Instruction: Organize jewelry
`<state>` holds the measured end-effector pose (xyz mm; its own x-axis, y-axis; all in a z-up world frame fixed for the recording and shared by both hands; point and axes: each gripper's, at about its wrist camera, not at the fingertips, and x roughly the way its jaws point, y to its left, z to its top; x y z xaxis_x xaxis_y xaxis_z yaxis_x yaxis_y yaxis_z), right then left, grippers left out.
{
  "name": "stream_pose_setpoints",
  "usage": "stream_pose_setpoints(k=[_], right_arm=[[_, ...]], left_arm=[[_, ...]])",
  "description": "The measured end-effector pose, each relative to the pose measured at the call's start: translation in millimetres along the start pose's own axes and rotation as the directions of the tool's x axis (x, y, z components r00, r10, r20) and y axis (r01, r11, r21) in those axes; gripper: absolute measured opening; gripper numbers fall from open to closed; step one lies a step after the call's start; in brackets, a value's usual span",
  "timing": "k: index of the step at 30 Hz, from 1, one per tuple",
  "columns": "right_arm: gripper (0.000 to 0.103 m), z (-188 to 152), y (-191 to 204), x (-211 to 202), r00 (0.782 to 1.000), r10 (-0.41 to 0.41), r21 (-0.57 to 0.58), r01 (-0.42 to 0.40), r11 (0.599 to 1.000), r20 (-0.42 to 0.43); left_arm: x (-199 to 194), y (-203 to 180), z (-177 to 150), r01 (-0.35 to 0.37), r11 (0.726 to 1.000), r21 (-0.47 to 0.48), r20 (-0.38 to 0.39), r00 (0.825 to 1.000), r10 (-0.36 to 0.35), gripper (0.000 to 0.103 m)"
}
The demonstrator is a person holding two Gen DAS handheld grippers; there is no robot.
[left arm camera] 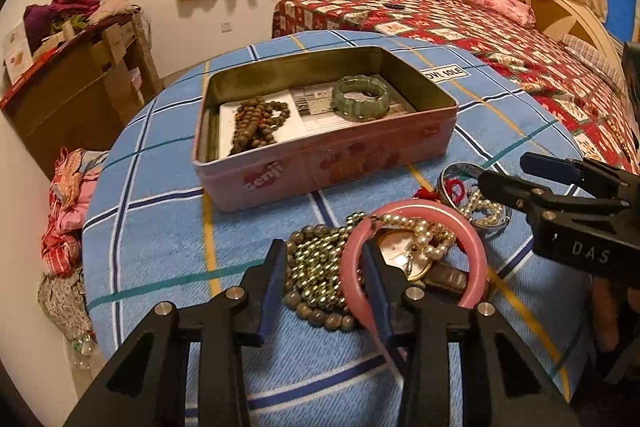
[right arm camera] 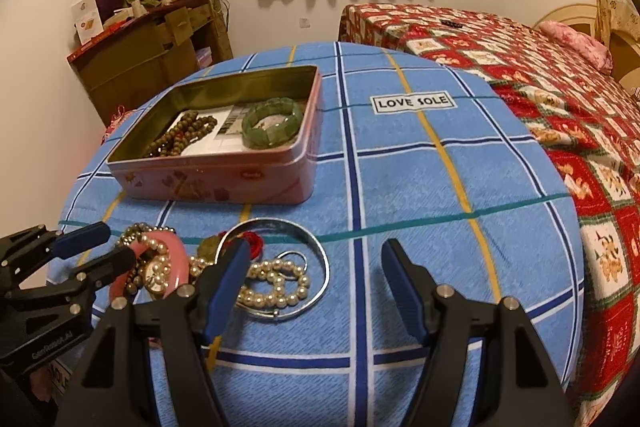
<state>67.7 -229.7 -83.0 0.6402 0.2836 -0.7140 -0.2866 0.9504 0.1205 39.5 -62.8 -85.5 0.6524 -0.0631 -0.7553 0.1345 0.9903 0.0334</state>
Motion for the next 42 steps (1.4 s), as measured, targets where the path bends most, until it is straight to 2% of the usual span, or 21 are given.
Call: stream_pose_setpoints(k=[5, 6, 9, 25, 28, 33, 35, 42], right_arm=[[0.071, -1.8, -1.6, 2.6, 1.000, -0.002, 0.008, 0.002, 1.000, -0.009], [0.071, -2.3, -1.7, 2.8, 1.000, -0.004, 0.009, 0.004, 1.000, -0.010], [0.071, -3.3, -0.4, 2.9, 1.000, -0.005, 0.004, 0.005, 1.000, -0.012], [0.071, -0.2, 0.5, -1.9, 1.000, 0.006, 0.005, -0.006, 1.000, 0.006], [0.071, -0.2, 2.3, 0.0, 1.000, 0.010, 0.001, -0.010, 1.000, -0.005], [0.073, 2.3, 7.3, -2.4, 0.998, 0.067, 0.001, -0.067, 0.998, 0.000], [0.077, 2.8, 11.2, -0.7, 0.998, 0.066, -0.013, -0.066, 0.998, -0.003], [0.078, 4.6, 20.0, 11.8, 0.996, 0.058, -0.043, -0.060, 0.997, -0.062]], left_arm=[[8.8, -6.7, 3.5, 0.013, 0.999, 0.035, -0.003, 1.000, -0.013, 0.025], [9.8, -6.4, 3.8, 0.019, 0.999, 0.035, 0.000, 1.000, -0.019, 0.020], [6.5, -0.6, 3.3, 0.046, 0.999, 0.009, 0.005, 0.999, -0.046, 0.016], [-29.3, 34.6, 3.7, 0.075, 0.994, -0.083, 0.086, 0.994, -0.068, 0.015], [-30.7, 36.7, 4.2, 0.075, 0.993, -0.088, 0.089, 0.994, -0.068, 0.015], [-31.2, 41.0, 4.1, 0.069, 0.993, -0.098, 0.087, 0.994, -0.061, 0.015], [-29.7, 41.6, 3.2, 0.067, 0.993, -0.099, 0.084, 0.995, -0.059, 0.015], [-24.0, 40.1, 1.6, 0.071, 0.992, -0.100, 0.073, 0.995, -0.064, 0.015]])
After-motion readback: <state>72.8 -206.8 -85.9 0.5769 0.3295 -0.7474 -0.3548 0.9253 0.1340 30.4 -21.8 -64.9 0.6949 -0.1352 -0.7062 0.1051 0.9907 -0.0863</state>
